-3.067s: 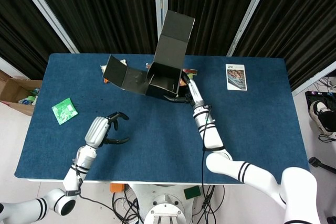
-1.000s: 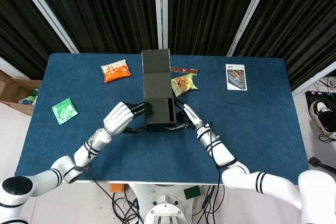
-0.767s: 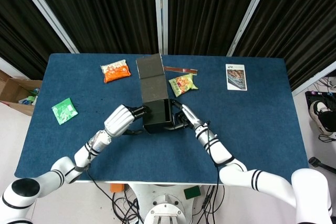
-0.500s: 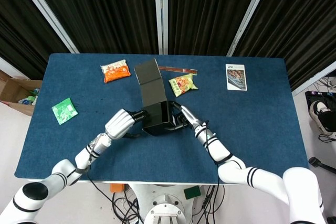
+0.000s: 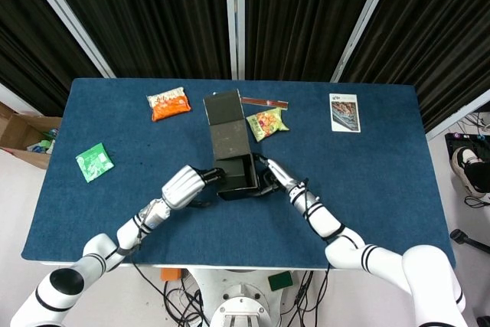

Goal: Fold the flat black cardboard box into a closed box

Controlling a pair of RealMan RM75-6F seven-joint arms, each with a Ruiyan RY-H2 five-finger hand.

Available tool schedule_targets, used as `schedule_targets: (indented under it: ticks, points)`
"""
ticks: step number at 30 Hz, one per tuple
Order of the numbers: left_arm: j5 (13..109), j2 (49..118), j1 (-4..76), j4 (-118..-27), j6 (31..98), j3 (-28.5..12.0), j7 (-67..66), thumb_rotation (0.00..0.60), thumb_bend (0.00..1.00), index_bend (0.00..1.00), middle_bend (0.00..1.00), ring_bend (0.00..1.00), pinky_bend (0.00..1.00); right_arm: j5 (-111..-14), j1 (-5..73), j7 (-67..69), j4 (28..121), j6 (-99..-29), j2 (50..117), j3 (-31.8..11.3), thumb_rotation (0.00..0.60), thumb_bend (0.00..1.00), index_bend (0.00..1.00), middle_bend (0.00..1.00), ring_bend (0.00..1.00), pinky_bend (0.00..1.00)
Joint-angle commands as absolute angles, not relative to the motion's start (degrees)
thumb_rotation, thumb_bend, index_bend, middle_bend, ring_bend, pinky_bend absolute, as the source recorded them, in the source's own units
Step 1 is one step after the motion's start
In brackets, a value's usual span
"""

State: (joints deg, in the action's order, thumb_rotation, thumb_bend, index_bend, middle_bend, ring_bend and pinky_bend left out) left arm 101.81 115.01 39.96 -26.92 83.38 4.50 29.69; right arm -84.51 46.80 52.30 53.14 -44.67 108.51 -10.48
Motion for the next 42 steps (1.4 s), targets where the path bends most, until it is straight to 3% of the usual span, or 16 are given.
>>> schedule_targets:
  ticks: [1, 17, 23, 33, 42]
  points:
    - [102.46, 114.56, 40.78, -26.84, 83.30, 5.05, 28.39, 0.600, 0.04, 0.37, 0.35, 0.64, 0.88, -85.74, 46.82, 53.45, 52.17, -45.76, 108.27, -9.30, 0.600, 0.27, 0.42, 0.37, 0.79, 1.00]
    - [105.38, 110.54, 45.01, -31.71, 79.91, 8.01, 19.02, 0.600, 0.03, 0.43, 0.39, 0.64, 0.88, -86.84, 46.57, 52.83, 51.05, -48.77, 107.96, -6.77, 0.600, 0.27, 0.40, 0.35, 0.78, 1.00]
    - [105.43, 109.66, 45.61, -32.98, 79.90, 7.99, 17.29, 0.600, 0.04, 0.59, 0.52, 0.64, 0.87, -86.68, 46.49, 52.91, 51.32, -49.47, 107.93, -6.56, 0.600, 0.27, 0.40, 0.35, 0.78, 1.00]
    - [105.70, 109.46, 46.32, -32.73, 80.63, 8.08, 17.04, 0.600, 0.12, 0.73, 0.66, 0.65, 0.87, -86.46, 46.60, 53.17, 52.84, -50.80, 107.58, -6.86, 0.600, 0.27, 0.40, 0.35, 0.78, 1.00]
    - [105.39, 109.52, 46.20, -32.59, 80.99, 8.08, 17.28, 0.600, 0.12, 0.71, 0.64, 0.65, 0.87, -86.15, 46.72, 53.02, 52.92, -51.35, 107.91, -6.99, 0.600, 0.28, 0.40, 0.35, 0.78, 1.00]
